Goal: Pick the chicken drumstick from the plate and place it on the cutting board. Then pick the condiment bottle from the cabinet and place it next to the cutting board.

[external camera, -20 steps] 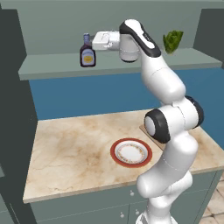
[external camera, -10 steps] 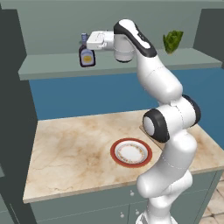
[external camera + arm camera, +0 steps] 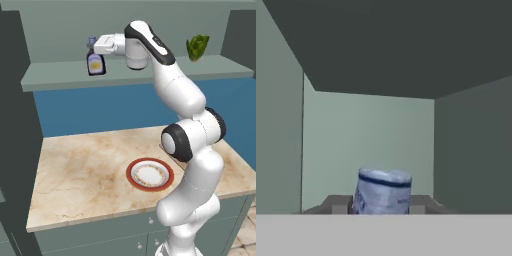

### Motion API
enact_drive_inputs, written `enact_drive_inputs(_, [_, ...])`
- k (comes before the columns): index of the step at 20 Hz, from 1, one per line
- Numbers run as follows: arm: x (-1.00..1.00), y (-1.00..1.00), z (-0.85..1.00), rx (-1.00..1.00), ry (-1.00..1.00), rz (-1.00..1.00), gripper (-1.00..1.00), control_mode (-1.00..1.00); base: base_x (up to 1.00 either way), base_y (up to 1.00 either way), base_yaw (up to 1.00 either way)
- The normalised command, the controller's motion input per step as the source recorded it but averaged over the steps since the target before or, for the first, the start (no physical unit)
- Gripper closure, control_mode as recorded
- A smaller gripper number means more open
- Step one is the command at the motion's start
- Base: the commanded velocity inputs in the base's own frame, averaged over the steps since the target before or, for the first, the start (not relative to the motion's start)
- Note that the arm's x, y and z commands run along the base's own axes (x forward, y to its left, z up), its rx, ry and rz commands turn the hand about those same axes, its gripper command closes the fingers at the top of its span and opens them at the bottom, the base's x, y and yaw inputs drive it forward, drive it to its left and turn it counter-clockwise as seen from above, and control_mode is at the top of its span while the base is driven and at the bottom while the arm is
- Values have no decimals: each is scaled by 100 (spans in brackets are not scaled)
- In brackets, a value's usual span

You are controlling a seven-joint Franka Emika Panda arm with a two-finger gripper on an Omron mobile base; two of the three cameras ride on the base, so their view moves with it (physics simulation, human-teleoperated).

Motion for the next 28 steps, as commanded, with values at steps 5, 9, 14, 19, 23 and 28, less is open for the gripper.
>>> enact_drive_inputs(5, [0, 0, 0, 0, 0, 0, 100, -100, 0, 0, 0])
enact_drive_inputs(9, [0, 0, 0, 0, 0, 1, 100, -100, 0, 0, 0])
enact_drive_inputs(14, [-4, 0, 0, -1, 0, 2, 100, -100, 0, 0, 0])
enact_drive_inputs(19, [-25, 0, 4, -3, -3, 0, 100, -100, 0, 0, 0])
enact_drive_inputs(23, [-32, 0, 5, -3, -5, 0, 100, -100, 0, 0, 0])
enact_drive_inputs(28, [-36, 1, 1, -1, -4, 0, 100, -100, 0, 0, 0])
